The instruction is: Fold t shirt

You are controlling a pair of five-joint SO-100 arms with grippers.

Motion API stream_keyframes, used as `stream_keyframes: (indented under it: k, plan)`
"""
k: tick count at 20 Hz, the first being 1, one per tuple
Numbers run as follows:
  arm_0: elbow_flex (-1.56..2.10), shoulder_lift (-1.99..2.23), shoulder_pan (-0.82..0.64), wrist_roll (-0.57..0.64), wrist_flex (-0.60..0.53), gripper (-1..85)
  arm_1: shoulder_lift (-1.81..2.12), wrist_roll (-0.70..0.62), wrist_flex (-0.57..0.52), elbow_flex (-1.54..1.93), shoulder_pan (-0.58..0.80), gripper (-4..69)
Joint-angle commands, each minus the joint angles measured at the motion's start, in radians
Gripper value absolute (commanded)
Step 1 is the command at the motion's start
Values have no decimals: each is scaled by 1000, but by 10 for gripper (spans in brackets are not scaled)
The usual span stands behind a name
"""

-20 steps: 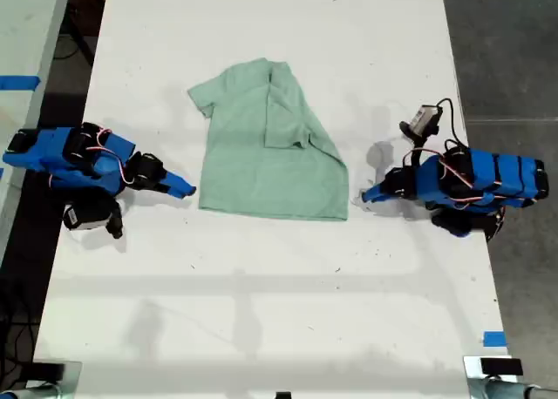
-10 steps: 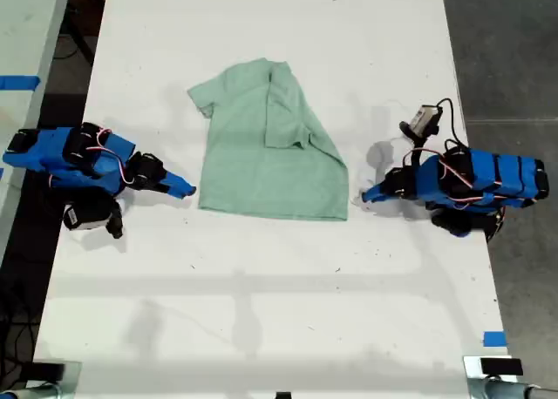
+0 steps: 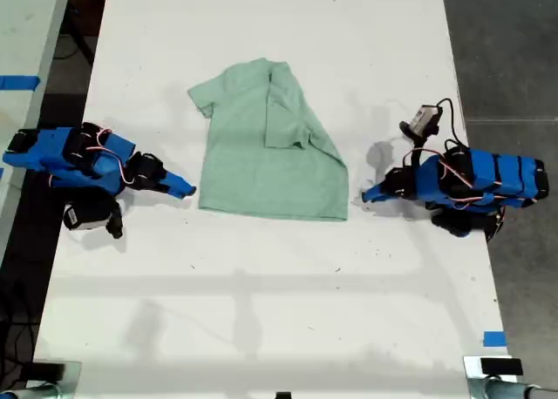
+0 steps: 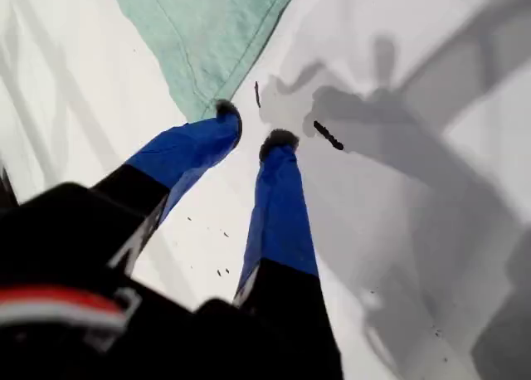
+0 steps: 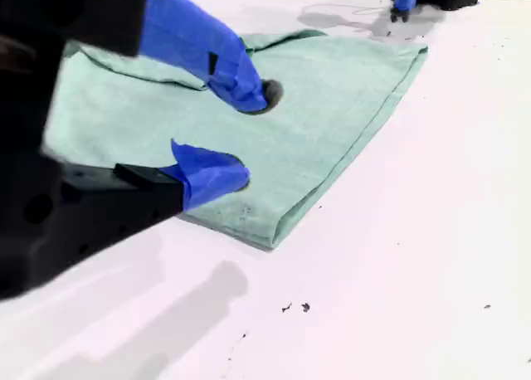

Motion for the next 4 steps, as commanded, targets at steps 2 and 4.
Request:
stream_keyframes:
  k: [2, 4]
  plan:
    - [2, 6, -3, 6, 5, 114, 6, -17, 5, 44, -3, 88]
    - [2, 6, -3, 6, 5, 114, 6, -17, 5, 44, -3, 88]
